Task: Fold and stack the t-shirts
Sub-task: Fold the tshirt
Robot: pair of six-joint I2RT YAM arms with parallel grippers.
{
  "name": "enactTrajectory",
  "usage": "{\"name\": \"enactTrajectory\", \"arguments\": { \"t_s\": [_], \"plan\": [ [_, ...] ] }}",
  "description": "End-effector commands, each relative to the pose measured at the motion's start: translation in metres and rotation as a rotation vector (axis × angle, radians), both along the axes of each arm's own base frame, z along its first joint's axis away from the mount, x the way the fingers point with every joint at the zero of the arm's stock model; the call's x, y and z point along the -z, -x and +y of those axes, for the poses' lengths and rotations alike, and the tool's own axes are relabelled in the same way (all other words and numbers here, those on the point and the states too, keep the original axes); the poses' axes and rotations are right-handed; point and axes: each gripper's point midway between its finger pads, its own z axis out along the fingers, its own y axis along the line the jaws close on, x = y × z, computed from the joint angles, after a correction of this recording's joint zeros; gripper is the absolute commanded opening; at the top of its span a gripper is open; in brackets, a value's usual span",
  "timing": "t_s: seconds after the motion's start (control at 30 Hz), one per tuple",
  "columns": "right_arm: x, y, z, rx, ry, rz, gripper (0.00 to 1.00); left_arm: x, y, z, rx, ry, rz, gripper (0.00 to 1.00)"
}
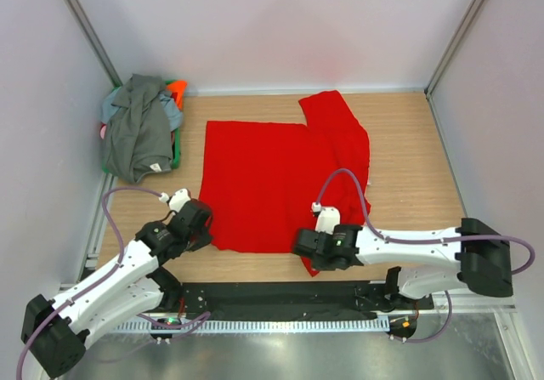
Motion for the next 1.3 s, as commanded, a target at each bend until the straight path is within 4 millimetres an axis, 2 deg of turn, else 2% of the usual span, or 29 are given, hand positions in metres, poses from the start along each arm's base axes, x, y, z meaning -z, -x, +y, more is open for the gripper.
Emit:
{"name": "enactTrajectory", "arguments": {
  "t_s": [0.0,0.07,0.17,0.2,0.23,0.27,0.3,0.33,0.37,0.4,0.43,0.47,0.53,0.57,0.63,0.67,0.73,0.77,0.83,0.87,1.0,1.03,1.1,1.13,1.27],
  "plan": [
    [-0.011,0.026,-0.015,0.01,0.002,0.055,0.01,-0.015,-0.008,-0.005,0.007,0.025,-0.038,0.0],
    [-0.01,0.044,-0.011,-0.009,-0.032,0.094,0.01,-0.016,-0.007,-0.005,0.007,0.027,-0.035,0.0],
    [-0.007,0.069,0.0,-0.06,-0.077,0.147,0.16,-0.018,-0.005,-0.005,0.006,0.035,-0.034,0.0],
    [-0.009,0.074,0.003,-0.069,-0.086,0.15,0.31,-0.018,-0.004,-0.005,0.005,0.04,-0.031,0.0],
    [-0.012,0.079,0.007,-0.082,-0.094,0.147,0.4,-0.019,-0.004,-0.006,0.005,0.047,-0.034,0.0],
    [-0.023,0.076,0.014,-0.078,-0.116,0.112,0.49,-0.019,-0.003,-0.006,0.004,0.051,-0.032,0.0],
    [-0.03,0.078,0.018,-0.099,-0.128,0.089,0.64,-0.019,-0.002,-0.007,0.007,0.056,-0.032,0.01],
    [-0.046,0.074,0.027,-0.091,-0.158,0.062,0.69,-0.02,-0.002,-0.007,0.003,0.06,-0.035,0.01],
    [-0.052,0.061,0.014,-0.05,-0.112,-0.006,0.78,-0.02,-0.002,-0.007,0.002,0.061,-0.034,0.01],
    [-0.057,0.055,0.008,-0.023,-0.1,-0.033,0.81,-0.021,-0.002,-0.007,0.002,0.066,-0.035,0.01],
    [-0.068,0.05,0.006,-0.002,-0.115,-0.061,0.82,-0.022,-0.001,-0.008,0.003,0.069,-0.033,0.01],
    [-0.072,0.043,-0.007,0.052,-0.092,-0.097,0.83,-0.022,0.0,-0.008,0.006,0.071,-0.031,0.01],
    [-0.078,0.04,-0.02,0.098,-0.104,-0.111,0.83,-0.022,0.002,-0.01,0.015,0.084,-0.025,0.01],
    [-0.076,0.039,-0.035,0.123,-0.065,-0.114,0.81,-0.023,0.001,-0.011,0.016,0.093,-0.029,0.01],
    [-0.071,0.038,-0.059,0.174,-0.007,-0.121,0.73,-0.022,0.003,-0.012,0.02,0.101,-0.025,0.01],
    [-0.068,0.039,-0.067,0.187,0.02,-0.12,0.65,-0.022,0.003,-0.013,0.021,0.103,-0.026,0.01],
    [-0.061,0.041,-0.076,0.197,0.063,-0.108,0.58,-0.022,0.003,-0.013,0.024,0.106,-0.027,0.01],
    [-0.057,0.042,-0.077,0.196,0.094,-0.106,0.49,-0.022,0.003,-0.014,0.03,0.107,-0.025,0.01],
    [-0.049,0.045,-0.079,0.187,0.134,-0.092,0.43,-0.022,0.003,-0.015,0.033,0.105,-0.024,0.01],
    [-0.043,0.046,-0.074,0.183,0.14,-0.089,0.36,-0.022,0.002,-0.015,0.035,0.105,-0.024,0.0],
    [-0.021,0.044,-0.073,0.202,0.166,-0.074,0.37,-0.02,0.002,-0.017,0.05,0.102,-0.016,0.0],
    [-0.021,0.041,-0.071,0.199,0.168,-0.085,0.34,-0.02,0.002,-0.018,0.055,0.104,-0.016,0.0],
    [-0.019,0.032,-0.072,0.208,0.192,-0.079,0.34,-0.019,0.002,-0.018,0.058,0.101,-0.013,0.0],
    [-0.014,0.028,-0.062,0.204,0.155,-0.072,0.34,-0.019,0.002,-0.019,0.06,0.099,-0.012,0.0],
    [0.002,0.018,-0.063,0.204,0.149,-0.027,0.44,-0.018,0.002,-0.02,0.07,0.096,-0.006,0.0]
  ]
}}
